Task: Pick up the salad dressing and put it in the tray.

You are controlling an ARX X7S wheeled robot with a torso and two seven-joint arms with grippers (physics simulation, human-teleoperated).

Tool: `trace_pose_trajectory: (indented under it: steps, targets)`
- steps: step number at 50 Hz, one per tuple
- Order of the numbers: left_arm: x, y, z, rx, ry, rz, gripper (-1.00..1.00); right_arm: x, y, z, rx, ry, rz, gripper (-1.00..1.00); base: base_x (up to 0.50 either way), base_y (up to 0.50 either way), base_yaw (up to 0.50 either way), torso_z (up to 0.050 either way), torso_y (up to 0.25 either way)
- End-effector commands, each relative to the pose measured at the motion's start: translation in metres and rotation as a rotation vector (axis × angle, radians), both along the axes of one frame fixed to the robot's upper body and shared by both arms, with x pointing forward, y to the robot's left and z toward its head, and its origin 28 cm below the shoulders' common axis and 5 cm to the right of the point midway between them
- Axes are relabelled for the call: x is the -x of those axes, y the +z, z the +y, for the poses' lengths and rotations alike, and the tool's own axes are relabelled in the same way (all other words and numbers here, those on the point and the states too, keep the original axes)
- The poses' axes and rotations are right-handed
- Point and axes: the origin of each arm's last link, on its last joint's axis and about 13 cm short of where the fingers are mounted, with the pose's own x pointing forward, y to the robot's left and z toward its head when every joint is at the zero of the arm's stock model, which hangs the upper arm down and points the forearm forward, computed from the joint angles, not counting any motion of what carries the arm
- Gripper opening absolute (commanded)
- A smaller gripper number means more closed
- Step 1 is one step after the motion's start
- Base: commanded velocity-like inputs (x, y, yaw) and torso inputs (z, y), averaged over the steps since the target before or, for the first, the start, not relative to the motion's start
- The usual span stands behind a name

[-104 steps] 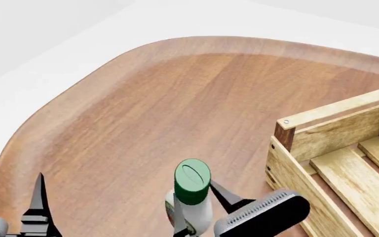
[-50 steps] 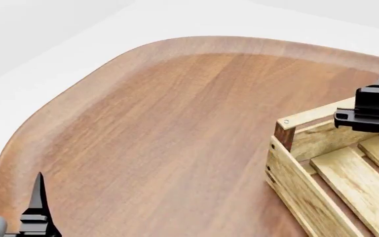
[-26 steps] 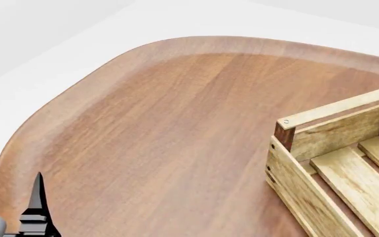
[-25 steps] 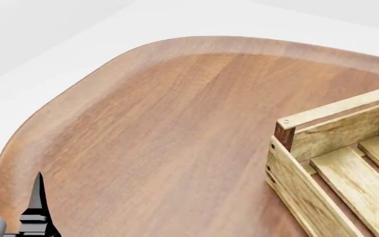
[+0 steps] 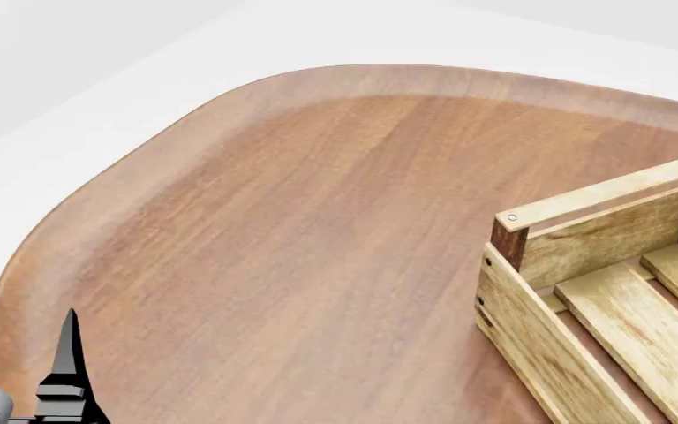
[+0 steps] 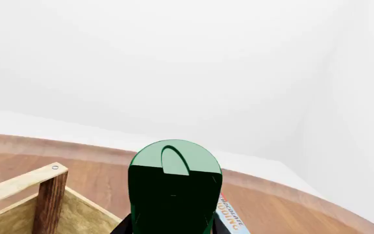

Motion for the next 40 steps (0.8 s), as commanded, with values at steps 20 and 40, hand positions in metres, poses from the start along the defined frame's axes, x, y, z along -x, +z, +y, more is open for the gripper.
trace_pose_trajectory:
  steps: [20,40]
  targets:
    - [0.000,0.001,-0.001,-0.003,-0.003,-0.002,1.00,0.007,-0.035,-0.004,-0.021,0.005,0.082,-1.00,0.00,0.00,0.00,0.001,0.001]
    - [0.000,-0.001,-0.001,-0.005,-0.001,0.002,1.00,0.010,-0.073,-0.009,-0.089,-0.028,0.126,-1.00,0.00,0.00,0.00,0.000,0.001]
